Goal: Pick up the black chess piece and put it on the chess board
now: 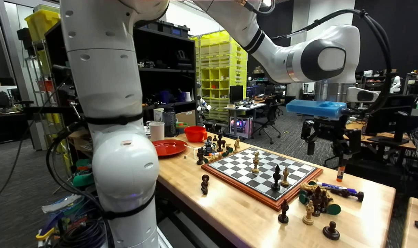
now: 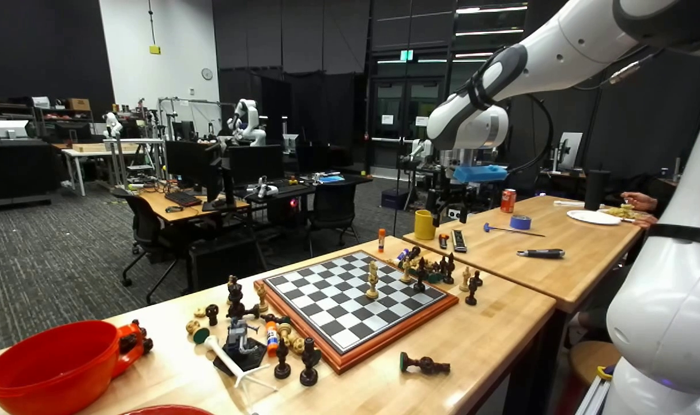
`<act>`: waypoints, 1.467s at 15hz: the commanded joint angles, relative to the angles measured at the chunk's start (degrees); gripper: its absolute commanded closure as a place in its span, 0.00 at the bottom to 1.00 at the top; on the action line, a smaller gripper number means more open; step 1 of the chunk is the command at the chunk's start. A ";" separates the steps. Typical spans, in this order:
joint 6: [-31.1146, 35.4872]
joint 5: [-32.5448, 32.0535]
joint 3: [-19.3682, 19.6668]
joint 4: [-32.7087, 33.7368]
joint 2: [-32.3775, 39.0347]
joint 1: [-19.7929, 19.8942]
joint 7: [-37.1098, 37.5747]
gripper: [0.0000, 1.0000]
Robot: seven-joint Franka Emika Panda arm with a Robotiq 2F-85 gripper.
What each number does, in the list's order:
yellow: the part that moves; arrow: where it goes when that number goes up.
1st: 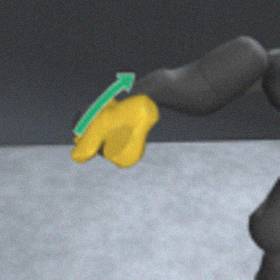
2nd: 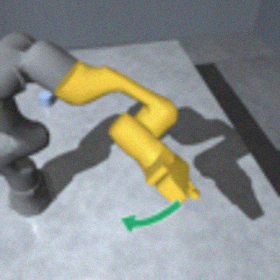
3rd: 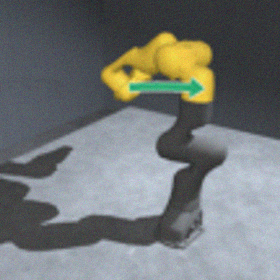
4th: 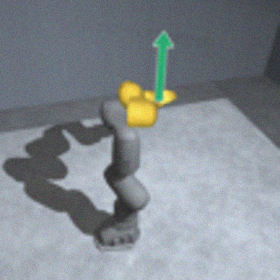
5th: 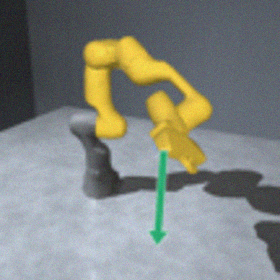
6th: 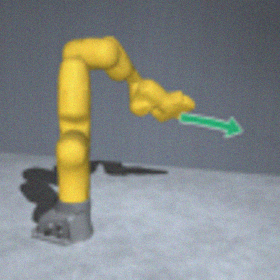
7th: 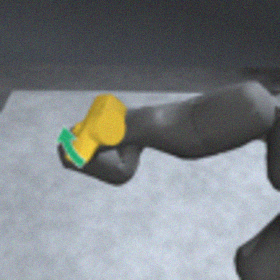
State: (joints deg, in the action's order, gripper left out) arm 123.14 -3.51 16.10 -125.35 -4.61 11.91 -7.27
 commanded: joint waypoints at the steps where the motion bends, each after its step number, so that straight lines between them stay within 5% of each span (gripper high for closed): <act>1: 1.52 -1.94 -0.84 -1.01 0.35 0.77 0.30 0.00; 22: 3.50 -7.88 -0.34 -3.62 5.78 2.19 0.40 0.00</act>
State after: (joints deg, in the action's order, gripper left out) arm 126.23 -10.25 16.07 -128.47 0.92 13.43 -7.23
